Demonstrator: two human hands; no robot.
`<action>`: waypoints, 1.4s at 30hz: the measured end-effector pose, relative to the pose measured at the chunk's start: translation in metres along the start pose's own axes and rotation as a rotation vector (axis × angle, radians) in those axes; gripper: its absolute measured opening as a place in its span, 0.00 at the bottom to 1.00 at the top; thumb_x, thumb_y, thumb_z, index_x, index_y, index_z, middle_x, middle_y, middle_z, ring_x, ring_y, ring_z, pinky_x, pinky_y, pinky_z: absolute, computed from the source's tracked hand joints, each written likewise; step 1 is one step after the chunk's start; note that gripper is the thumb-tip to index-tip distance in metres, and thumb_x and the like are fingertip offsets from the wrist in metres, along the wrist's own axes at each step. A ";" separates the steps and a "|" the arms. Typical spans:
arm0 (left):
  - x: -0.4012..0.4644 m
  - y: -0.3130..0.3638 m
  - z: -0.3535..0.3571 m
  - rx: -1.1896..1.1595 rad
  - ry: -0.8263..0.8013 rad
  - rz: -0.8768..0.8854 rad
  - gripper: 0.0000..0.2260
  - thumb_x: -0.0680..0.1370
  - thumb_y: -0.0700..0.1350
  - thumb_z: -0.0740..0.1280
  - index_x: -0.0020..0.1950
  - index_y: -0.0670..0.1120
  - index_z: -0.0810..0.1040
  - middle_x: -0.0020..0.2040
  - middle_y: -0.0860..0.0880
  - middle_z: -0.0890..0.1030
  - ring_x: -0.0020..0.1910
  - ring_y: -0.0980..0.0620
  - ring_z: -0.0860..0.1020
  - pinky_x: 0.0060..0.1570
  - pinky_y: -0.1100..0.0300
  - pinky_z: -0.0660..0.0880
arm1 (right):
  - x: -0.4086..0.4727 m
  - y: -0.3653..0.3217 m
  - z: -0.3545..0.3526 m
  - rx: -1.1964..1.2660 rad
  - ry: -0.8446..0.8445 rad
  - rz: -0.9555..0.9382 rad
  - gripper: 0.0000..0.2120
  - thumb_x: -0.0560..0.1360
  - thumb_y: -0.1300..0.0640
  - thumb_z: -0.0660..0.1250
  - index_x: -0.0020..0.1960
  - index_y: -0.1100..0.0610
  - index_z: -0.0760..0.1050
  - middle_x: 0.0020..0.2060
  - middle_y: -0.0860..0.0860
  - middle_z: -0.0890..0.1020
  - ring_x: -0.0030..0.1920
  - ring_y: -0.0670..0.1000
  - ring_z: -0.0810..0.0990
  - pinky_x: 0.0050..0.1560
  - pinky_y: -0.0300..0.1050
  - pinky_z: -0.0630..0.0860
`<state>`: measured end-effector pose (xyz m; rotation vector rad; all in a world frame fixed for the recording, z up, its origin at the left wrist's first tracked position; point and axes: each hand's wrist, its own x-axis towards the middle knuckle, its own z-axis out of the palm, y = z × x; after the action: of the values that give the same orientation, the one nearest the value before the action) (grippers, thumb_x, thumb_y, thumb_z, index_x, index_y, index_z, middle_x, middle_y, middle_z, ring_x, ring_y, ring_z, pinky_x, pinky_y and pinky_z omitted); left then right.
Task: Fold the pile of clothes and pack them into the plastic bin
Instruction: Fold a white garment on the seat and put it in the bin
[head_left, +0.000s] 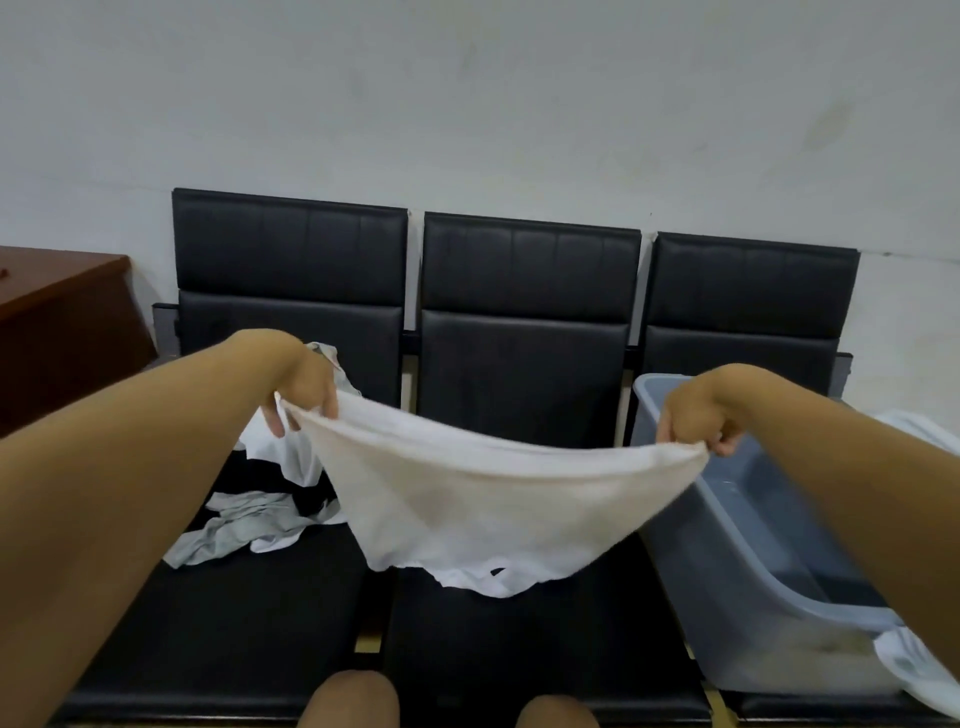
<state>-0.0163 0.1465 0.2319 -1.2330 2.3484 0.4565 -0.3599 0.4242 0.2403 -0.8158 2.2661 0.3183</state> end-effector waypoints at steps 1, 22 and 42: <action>0.002 0.000 0.004 0.007 -0.068 -0.029 0.25 0.77 0.30 0.53 0.66 0.48 0.79 0.71 0.42 0.65 0.55 0.45 0.81 0.47 0.53 0.84 | 0.002 -0.002 0.001 0.008 -0.089 0.030 0.19 0.76 0.71 0.61 0.55 0.56 0.86 0.35 0.52 0.70 0.30 0.48 0.62 0.28 0.39 0.62; 0.055 0.045 -0.031 -0.589 0.653 0.221 0.29 0.77 0.31 0.65 0.76 0.40 0.60 0.65 0.40 0.71 0.60 0.39 0.74 0.50 0.44 0.80 | 0.045 -0.033 -0.036 0.404 1.090 -0.102 0.31 0.77 0.65 0.65 0.76 0.60 0.55 0.59 0.63 0.74 0.59 0.66 0.74 0.49 0.61 0.75; 0.050 0.001 0.086 -0.049 0.271 0.246 0.16 0.75 0.30 0.65 0.55 0.47 0.84 0.55 0.48 0.76 0.53 0.47 0.79 0.48 0.61 0.74 | 0.046 0.018 0.076 -0.184 0.468 -0.212 0.20 0.78 0.71 0.59 0.56 0.53 0.85 0.61 0.55 0.80 0.47 0.54 0.74 0.51 0.40 0.69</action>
<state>-0.0221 0.1542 0.1332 -1.0893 2.7524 0.4512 -0.3563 0.4499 0.1533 -1.3298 2.5700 0.2589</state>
